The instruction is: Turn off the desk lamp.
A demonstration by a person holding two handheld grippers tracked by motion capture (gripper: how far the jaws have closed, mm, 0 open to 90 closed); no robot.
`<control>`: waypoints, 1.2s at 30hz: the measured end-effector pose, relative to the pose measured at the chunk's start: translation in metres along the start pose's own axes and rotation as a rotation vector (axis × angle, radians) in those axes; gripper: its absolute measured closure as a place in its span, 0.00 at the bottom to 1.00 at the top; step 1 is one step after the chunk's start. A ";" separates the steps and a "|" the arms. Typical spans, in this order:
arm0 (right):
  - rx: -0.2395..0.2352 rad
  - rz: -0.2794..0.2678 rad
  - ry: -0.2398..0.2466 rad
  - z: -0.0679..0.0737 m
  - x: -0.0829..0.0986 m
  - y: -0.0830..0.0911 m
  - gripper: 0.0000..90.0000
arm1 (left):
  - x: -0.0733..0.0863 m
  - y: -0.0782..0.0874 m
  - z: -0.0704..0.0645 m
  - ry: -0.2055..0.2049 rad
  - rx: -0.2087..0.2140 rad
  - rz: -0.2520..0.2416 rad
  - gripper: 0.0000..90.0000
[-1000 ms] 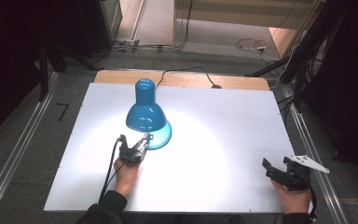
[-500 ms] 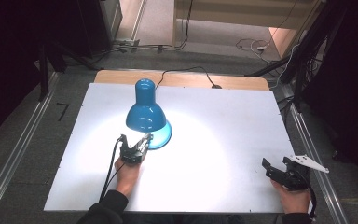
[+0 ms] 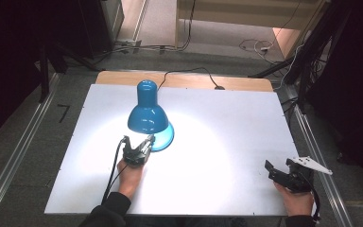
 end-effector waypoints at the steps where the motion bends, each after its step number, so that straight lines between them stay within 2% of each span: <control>1: 0.000 0.002 -0.001 0.000 0.000 0.000 0.16 | 0.000 0.000 0.000 0.000 -0.001 0.000 1.00; 5: 0.000 0.003 0.001 0.001 0.000 -0.001 0.16 | 0.000 -0.001 0.002 0.016 0.001 0.002 1.00; 10: -0.001 0.004 0.004 0.001 0.000 -0.001 0.16 | -0.001 -0.001 0.001 0.009 -0.004 0.004 1.00; 17: 0.001 0.006 0.003 0.001 0.000 -0.001 0.16 | -0.001 -0.003 0.003 0.028 0.004 0.002 1.00; 20: 0.001 0.006 0.002 0.001 0.000 -0.001 0.16 | 0.000 -0.005 0.007 0.063 0.005 0.015 1.00; 26: 0.002 0.008 0.002 0.001 0.001 -0.001 0.16 | 0.000 -0.005 0.007 0.062 0.007 0.015 1.00; 29: 0.003 0.006 0.000 0.000 0.000 -0.001 0.16 | -0.001 -0.005 0.008 0.081 0.007 0.005 1.00; 31: 0.003 0.006 -0.002 0.001 0.001 -0.001 0.16 | 0.000 -0.005 0.011 0.127 0.019 0.000 1.00; 33: 0.003 0.004 -0.002 0.000 0.001 -0.001 0.16 | 0.001 -0.005 0.014 0.146 0.022 0.004 1.00; 35: 0.002 0.007 -0.004 0.000 0.001 -0.001 0.16 | 0.001 -0.003 0.015 0.151 0.028 -0.003 1.00; 36: 0.004 0.007 -0.005 -0.001 0.001 -0.001 0.16 | 0.001 -0.001 0.016 0.133 0.018 -0.004 1.00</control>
Point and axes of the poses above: each handheld gripper's, and its own axes: y roughly backward along the jaws, x roughly out of its underside, z roughly to its left, the point moved 4 cm from there along -y, roughly forward along the jaws, and after that the axes turned 15 degrees about -y, right-handed, at the moved point
